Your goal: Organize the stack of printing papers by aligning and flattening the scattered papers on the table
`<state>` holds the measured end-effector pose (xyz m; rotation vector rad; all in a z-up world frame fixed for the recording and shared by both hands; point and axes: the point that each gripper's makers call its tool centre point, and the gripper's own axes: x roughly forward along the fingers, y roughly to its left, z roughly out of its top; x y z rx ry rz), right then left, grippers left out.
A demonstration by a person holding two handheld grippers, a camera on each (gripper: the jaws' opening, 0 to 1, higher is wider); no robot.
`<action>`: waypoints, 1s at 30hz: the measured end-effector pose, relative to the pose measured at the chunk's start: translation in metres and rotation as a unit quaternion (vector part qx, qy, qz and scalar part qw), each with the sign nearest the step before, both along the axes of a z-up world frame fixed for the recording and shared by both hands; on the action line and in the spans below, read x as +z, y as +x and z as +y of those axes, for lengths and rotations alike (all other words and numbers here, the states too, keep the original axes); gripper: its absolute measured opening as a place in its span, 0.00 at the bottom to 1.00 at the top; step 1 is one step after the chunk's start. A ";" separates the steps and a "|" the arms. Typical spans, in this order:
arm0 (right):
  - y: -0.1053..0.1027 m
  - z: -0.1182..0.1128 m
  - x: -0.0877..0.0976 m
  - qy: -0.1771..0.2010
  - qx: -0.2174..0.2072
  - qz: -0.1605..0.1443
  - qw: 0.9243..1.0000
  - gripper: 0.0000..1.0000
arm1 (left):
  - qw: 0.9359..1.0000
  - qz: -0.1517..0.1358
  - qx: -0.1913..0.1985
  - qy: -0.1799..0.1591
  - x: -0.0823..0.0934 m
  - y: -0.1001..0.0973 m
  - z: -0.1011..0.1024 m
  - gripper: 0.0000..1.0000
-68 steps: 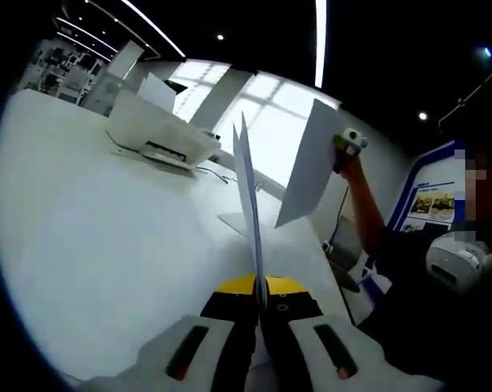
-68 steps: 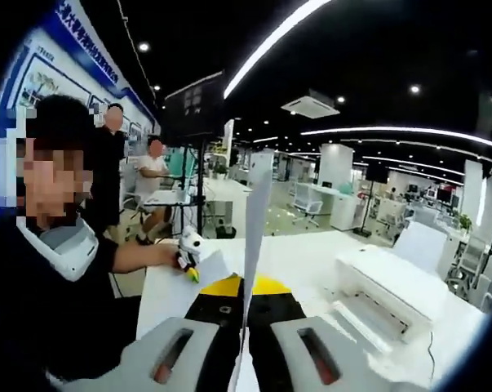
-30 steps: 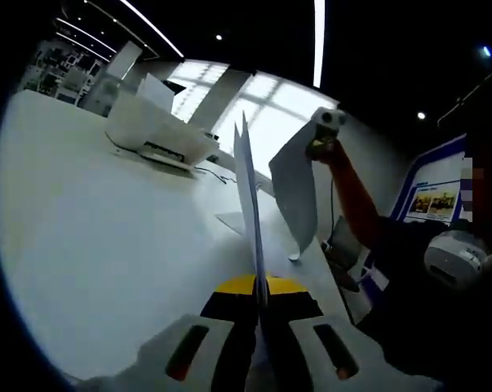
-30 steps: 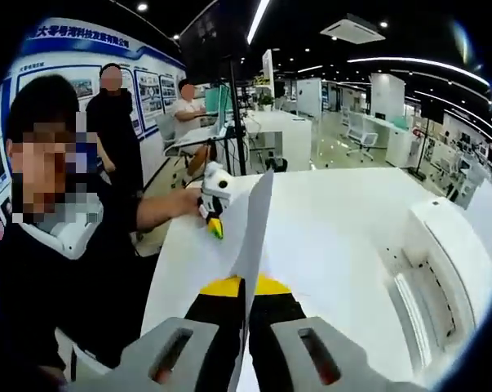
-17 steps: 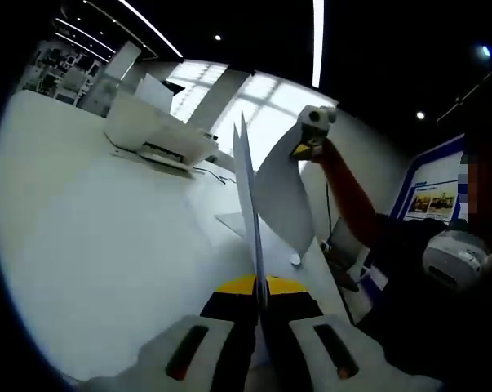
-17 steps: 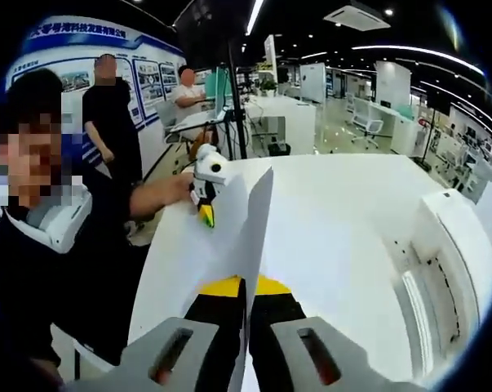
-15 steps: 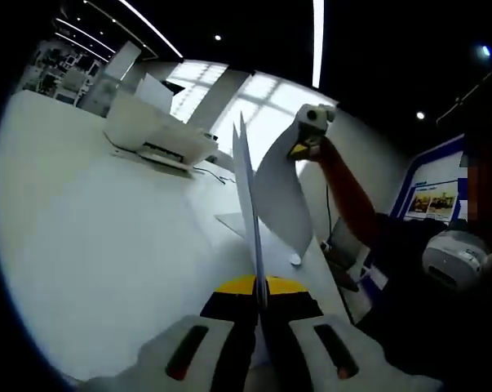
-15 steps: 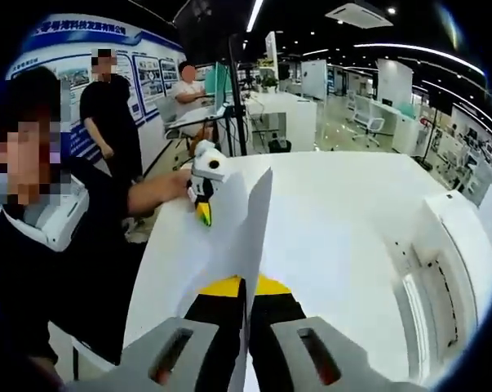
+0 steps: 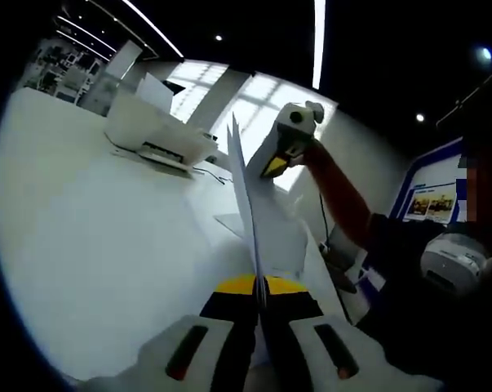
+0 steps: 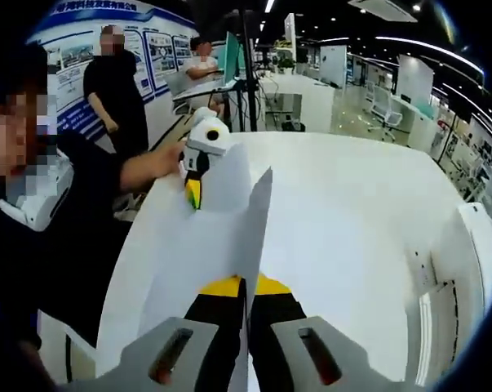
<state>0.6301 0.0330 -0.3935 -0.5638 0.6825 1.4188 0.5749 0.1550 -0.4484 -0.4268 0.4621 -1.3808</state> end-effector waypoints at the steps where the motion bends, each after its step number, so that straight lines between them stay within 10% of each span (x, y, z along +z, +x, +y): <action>1: 0.000 0.002 0.000 0.003 0.000 -0.004 1.000 0.00 | 1.000 0.002 0.000 -0.002 0.000 0.000 0.000 0.07; 13: 0.010 0.016 0.007 0.004 0.016 -0.080 0.997 0.00 | 1.000 0.008 -0.005 -0.012 0.004 -0.001 0.001 0.07; 30: -0.012 0.023 -0.008 -0.020 0.019 -0.063 0.998 0.00 | 1.000 0.009 0.004 -0.018 0.005 0.003 0.002 0.10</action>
